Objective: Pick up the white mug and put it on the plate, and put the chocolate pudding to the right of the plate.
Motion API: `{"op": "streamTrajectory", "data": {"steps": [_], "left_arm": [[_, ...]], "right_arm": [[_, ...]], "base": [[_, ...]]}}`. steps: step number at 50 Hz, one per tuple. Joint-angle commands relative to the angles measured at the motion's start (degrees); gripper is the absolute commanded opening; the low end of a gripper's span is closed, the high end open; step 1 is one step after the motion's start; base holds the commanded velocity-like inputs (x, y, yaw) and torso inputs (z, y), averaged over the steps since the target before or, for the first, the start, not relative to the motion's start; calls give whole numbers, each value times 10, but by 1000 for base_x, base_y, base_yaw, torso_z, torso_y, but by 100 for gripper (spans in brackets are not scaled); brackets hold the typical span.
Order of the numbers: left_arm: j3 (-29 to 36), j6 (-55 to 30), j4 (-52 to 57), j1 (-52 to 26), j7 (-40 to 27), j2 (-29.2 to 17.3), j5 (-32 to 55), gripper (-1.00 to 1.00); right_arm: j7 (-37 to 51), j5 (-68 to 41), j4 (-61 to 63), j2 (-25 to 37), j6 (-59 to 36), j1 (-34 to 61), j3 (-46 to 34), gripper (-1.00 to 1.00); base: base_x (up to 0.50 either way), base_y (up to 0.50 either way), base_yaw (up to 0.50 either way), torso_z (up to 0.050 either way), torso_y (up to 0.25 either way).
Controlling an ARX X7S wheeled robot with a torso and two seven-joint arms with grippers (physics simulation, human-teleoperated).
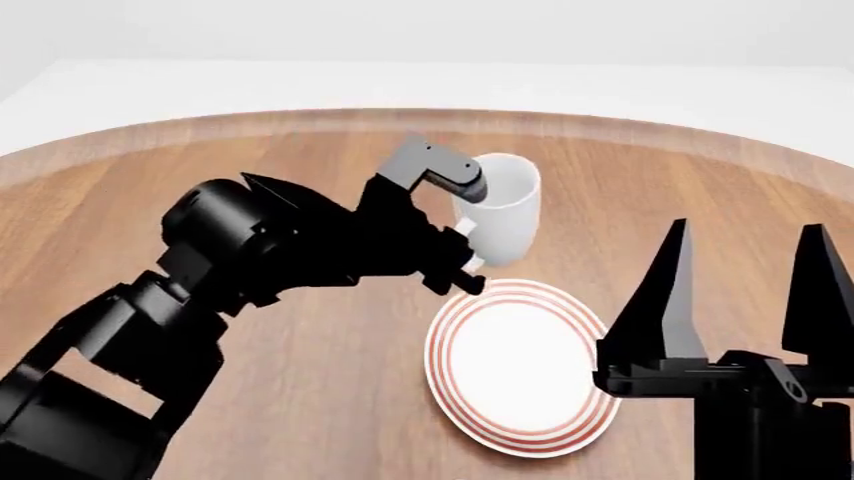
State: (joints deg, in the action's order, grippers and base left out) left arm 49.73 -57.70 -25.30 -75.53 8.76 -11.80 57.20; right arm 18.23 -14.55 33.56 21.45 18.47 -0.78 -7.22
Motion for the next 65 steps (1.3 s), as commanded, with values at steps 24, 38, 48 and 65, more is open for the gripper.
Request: {"op": "streamTrajectory", "data": {"steps": [24,38,48,65], "left_arm": [[144,151,-241,2,89,118,55,-100],[391,246,-262,-22,55,118,266,-100],[398,249,-253,2,46,118,249,-100],[398,277,-256,11,31,118,255,-100]], "right_arm": [[-8,3,2,-5,2,-1,12,100],[-7,2,-3,-4,5,-2,10,100],[-6,0,-6,-3,7,-2,9,100],[-5,-3,-9,-2,10,-4,6,100]], "base": [[0,0,0,0,0],[0,0,0,0,1],[0,0,0,0,0],[0,0,0,0,0]]}}
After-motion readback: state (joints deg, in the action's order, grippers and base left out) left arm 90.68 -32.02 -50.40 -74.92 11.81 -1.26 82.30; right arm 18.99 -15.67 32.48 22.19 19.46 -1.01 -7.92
